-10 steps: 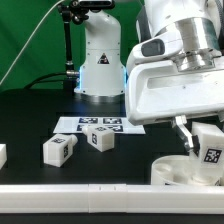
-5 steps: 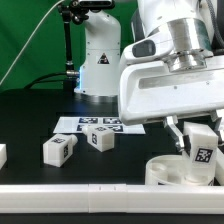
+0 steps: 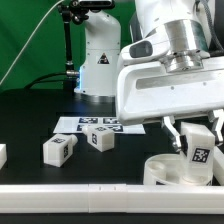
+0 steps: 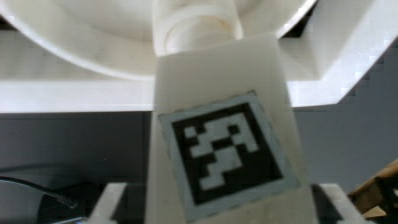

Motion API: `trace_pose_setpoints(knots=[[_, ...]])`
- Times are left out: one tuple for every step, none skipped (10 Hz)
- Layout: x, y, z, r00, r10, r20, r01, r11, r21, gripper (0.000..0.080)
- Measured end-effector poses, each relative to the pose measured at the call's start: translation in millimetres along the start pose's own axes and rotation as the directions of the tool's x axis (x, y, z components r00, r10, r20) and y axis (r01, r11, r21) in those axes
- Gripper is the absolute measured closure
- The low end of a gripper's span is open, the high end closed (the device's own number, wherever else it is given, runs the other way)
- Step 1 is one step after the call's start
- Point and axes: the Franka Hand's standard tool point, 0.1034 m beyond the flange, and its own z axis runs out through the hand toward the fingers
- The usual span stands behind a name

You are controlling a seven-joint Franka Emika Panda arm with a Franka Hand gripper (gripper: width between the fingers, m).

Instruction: Assemble stool

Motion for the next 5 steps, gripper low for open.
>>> trace_pose_setpoints(knots=[[-0.1,2.0,-0.1,1.0,0.002,0.0,-0.002,1.0,-0.002,0.0474],[-0.2,5.9,-0.5,1.0,0.016,0.001,-0.016,1.0,-0.002,0.0474],[-0.5,5.4,-0.6,1.0,0.018,0.0,-0.018,1.0,-0.001,0.0474],[-0.8,5.8,-0.7,1.0,0.017,-0.005,-0.017,1.0,-0.002,0.0474],[-0.9,6.0,-0.7,1.0,0.017,-0.011,-0.017,1.0,-0.003,0.0474]])
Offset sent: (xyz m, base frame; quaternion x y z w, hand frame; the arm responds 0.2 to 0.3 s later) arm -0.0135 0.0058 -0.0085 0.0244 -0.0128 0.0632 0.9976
